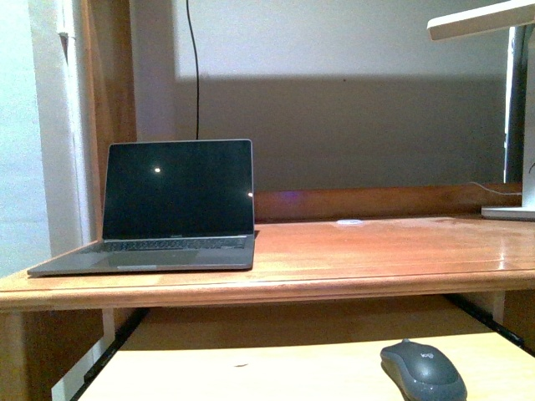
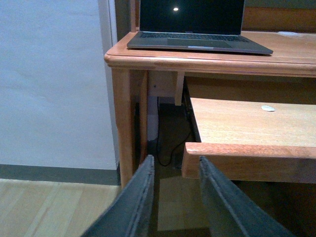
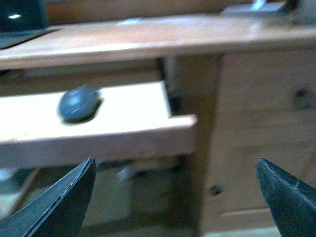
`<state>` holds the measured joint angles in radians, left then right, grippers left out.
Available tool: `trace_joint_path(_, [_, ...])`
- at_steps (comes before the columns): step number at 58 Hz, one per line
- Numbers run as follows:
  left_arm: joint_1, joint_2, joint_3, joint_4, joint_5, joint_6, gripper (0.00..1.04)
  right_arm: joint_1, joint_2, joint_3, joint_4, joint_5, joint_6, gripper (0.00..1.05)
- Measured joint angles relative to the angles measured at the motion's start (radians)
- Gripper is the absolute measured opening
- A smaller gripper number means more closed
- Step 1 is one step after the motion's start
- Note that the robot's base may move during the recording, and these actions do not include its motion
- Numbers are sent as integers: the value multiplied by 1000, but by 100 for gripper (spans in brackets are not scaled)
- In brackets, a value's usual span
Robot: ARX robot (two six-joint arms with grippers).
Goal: Place mouse
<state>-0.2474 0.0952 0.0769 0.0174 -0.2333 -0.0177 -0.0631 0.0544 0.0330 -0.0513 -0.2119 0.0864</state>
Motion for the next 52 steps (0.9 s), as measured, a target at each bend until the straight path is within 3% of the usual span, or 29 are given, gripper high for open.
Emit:
trace_joint_path(1, [16,-6,-1,-2,13,2,21,-22,46,10,6,-96,46,97])
trace_joint_path(3, [35,-13,-3,-4,34,3,14,-27,114,16,43,-183,96,97])
trace_joint_path(7, [67,-25,-13,-6,63,2,2,-8,236,37,144,-217,157,97])
trace_joint_path(9, [79,-28,-16,-8,76,6,3,7,286,51,198,-201,170,97])
trace_joint_path(14, [191,-45,-21,-18,214,8,3,67,451,114,354,-115,192,97])
trace_joint_path(17, [229,-49,-26,-19,216,8,3,116,538,149,430,-64,192,97])
trace_joint_path(33, [241,-89,-68,-19,232,8,3,418,992,357,634,205,185,97])
trace_joint_path(48, [241,-90,-68,-19,231,8,3,509,1316,557,668,337,97,97])
trace_joint_path(52, [241,-90,-68,-19,231,8,15,523,1360,584,684,369,61,97])
